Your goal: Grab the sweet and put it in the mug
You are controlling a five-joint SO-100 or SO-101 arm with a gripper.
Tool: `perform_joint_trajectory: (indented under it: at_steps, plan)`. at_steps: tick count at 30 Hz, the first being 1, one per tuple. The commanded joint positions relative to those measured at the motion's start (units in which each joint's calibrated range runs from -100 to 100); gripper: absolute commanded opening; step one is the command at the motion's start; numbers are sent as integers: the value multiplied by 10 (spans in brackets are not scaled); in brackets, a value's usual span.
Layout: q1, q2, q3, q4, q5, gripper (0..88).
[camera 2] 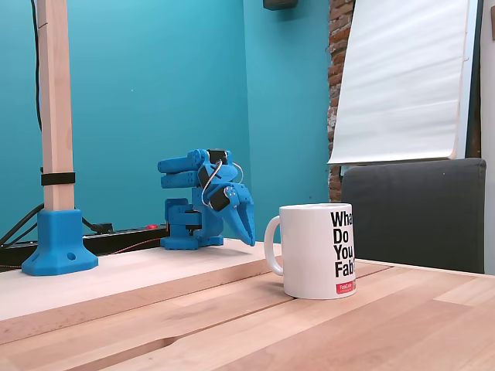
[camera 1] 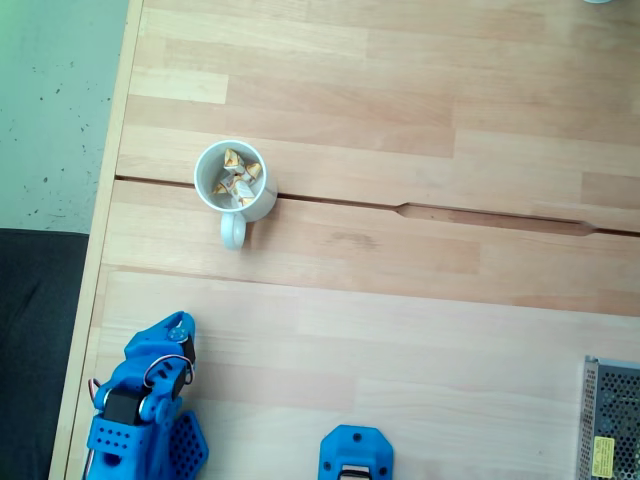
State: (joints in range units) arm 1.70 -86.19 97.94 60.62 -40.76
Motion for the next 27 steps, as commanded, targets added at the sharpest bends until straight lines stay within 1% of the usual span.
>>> perform_joint_trajectory:
  at_steps: [1,12,27]
  plan:
    - [-2,-27,8,-5,-1,0]
    - [0,-96,10,-4,2,0]
    - [-2,-92,12,2,2,0]
